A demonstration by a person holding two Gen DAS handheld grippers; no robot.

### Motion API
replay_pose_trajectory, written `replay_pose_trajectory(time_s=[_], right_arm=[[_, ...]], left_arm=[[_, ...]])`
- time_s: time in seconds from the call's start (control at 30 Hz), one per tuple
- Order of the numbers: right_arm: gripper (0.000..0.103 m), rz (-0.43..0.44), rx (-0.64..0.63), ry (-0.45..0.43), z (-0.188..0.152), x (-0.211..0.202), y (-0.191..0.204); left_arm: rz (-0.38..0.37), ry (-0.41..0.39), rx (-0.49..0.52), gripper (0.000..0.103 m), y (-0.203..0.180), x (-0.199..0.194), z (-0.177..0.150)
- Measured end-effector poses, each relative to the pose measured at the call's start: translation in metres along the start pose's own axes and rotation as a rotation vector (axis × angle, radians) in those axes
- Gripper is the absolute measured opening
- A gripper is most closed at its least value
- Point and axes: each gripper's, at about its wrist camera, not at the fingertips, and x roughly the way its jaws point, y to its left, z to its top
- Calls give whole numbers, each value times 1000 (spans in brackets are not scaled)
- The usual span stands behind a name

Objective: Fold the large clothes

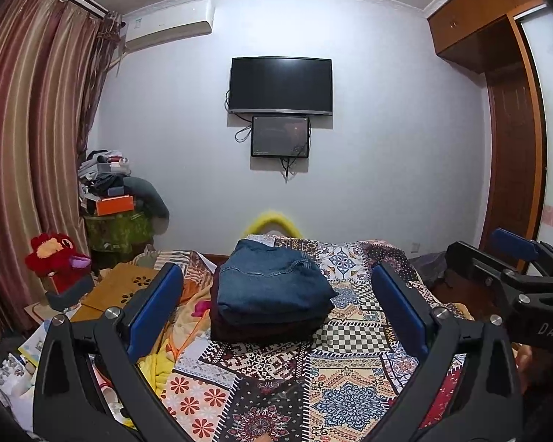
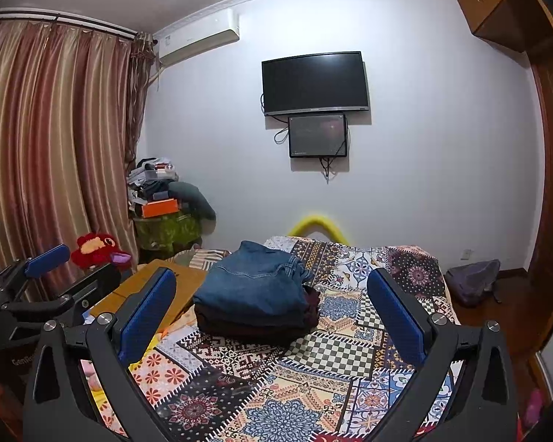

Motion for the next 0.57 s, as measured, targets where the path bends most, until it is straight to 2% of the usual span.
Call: replay_pose_trajectory(time_s=[0.57], right_arm=[[103,-11,16,8,0,0,-2]], left_arm=[[4,1,-5,103,1,2,-2]])
